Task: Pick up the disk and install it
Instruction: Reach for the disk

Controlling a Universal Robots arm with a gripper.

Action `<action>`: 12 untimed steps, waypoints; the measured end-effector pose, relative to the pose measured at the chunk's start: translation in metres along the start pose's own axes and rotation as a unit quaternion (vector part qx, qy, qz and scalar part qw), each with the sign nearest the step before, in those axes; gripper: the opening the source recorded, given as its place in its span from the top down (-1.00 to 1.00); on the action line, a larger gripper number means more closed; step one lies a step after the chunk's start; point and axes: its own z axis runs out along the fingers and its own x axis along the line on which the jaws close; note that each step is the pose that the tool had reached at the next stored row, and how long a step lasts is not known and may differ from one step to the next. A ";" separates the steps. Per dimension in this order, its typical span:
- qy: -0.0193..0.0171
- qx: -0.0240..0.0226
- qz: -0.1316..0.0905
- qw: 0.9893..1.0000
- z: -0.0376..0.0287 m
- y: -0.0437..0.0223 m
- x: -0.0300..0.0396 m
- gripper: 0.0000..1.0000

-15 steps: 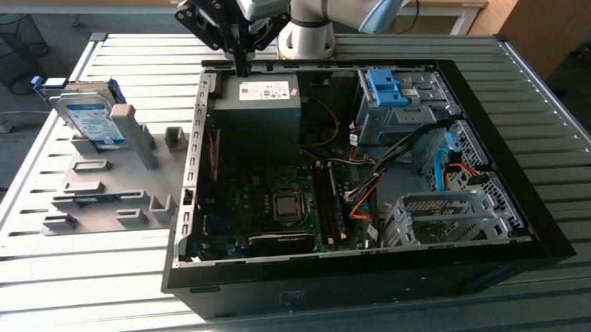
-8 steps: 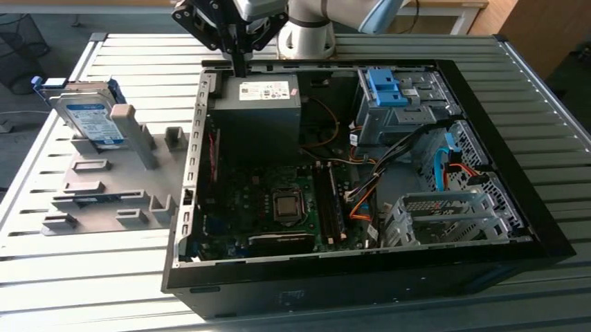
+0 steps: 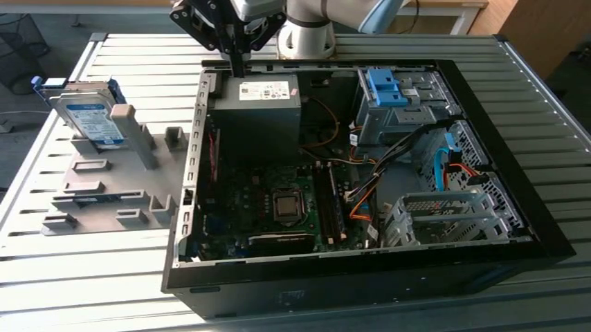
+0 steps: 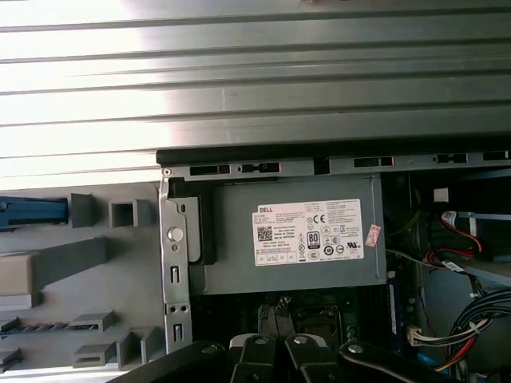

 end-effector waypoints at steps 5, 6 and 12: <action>0.000 0.000 0.000 1.000 0.0000 -0.0001 0.0020 0.79; 0.000 0.000 0.000 1.000 0.0001 -0.0002 0.0024 0.79; 0.000 0.000 0.000 1.000 0.0002 -0.0003 0.0040 0.79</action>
